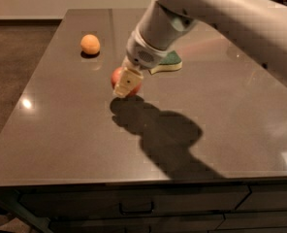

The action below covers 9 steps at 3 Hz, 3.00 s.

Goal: Move apple near orange

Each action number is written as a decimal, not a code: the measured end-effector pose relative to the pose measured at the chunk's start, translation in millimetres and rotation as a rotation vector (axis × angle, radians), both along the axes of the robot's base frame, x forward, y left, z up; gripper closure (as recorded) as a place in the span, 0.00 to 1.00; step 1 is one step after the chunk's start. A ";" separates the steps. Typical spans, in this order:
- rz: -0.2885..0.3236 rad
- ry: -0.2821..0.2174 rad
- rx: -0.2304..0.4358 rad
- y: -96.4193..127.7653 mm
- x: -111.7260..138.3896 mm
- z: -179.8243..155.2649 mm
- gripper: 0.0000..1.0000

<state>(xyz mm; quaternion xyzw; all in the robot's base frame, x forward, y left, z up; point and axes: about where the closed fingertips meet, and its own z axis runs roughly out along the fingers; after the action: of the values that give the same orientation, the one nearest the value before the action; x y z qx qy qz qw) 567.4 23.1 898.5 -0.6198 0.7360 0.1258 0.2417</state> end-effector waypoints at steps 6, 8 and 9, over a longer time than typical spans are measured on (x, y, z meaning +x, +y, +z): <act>-0.267 -0.029 0.104 43.0 140.8 -0.8 1.00; -0.256 -0.019 0.120 68.0 182.2 -10.1 1.00; -0.252 0.007 0.129 79.7 199.6 -18.8 0.79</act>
Offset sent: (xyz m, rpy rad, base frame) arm 0.0267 0.0174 0.0040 -0.0029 -0.0088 -0.0568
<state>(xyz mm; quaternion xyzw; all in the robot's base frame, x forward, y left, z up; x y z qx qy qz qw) 767.1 102.9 879.7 -0.5051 0.7992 0.1438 0.2923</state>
